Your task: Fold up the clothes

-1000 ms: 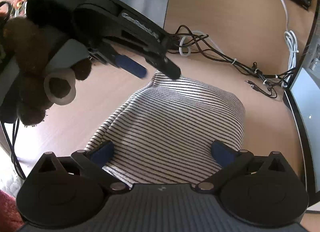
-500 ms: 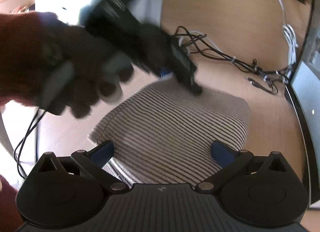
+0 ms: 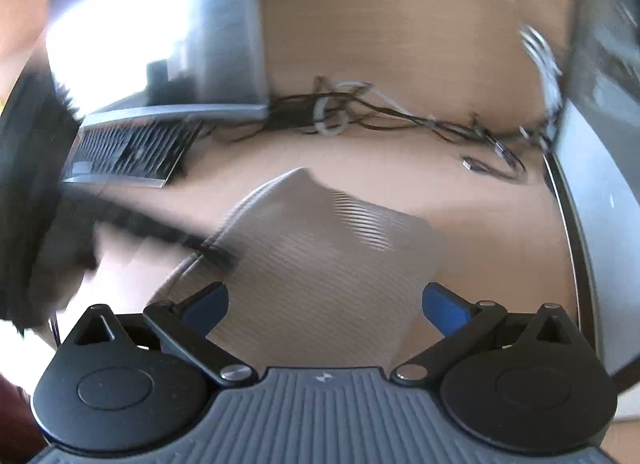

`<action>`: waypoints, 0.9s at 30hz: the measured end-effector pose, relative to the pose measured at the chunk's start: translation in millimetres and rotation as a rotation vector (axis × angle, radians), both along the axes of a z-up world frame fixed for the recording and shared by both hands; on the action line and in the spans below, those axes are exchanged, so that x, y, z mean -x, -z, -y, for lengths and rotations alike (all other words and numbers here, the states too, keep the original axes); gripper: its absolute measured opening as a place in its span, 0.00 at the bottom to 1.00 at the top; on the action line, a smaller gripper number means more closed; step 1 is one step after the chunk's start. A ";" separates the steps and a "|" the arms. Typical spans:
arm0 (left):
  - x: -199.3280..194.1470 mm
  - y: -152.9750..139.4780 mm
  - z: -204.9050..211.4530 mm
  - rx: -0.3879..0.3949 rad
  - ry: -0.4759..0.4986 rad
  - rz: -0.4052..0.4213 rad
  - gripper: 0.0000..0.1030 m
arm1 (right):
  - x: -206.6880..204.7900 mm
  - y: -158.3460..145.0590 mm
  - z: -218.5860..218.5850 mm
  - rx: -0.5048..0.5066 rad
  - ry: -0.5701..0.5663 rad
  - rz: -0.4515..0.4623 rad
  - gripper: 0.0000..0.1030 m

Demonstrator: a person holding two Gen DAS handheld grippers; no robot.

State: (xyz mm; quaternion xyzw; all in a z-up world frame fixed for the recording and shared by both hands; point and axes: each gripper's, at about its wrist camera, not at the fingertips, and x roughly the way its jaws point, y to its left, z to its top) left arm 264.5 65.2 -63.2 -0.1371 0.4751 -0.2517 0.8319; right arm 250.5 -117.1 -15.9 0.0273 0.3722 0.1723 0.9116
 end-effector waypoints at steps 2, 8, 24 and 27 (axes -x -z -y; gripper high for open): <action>2.3 14.9 -1.9 0.035 -0.005 -0.064 0.71 | -9.8 8.2 12.6 -0.032 0.060 -0.055 1.00; 16.5 21.5 16.9 0.225 0.096 -0.106 0.53 | -19.8 14.9 22.1 -0.018 0.094 -0.066 1.00; 22.9 31.4 10.4 0.100 0.007 -0.060 0.60 | -25.2 15.0 -9.2 0.121 0.113 -0.056 1.00; 23.2 27.3 14.7 0.062 0.007 -0.039 0.65 | -33.1 1.0 -22.7 0.181 0.068 0.015 1.00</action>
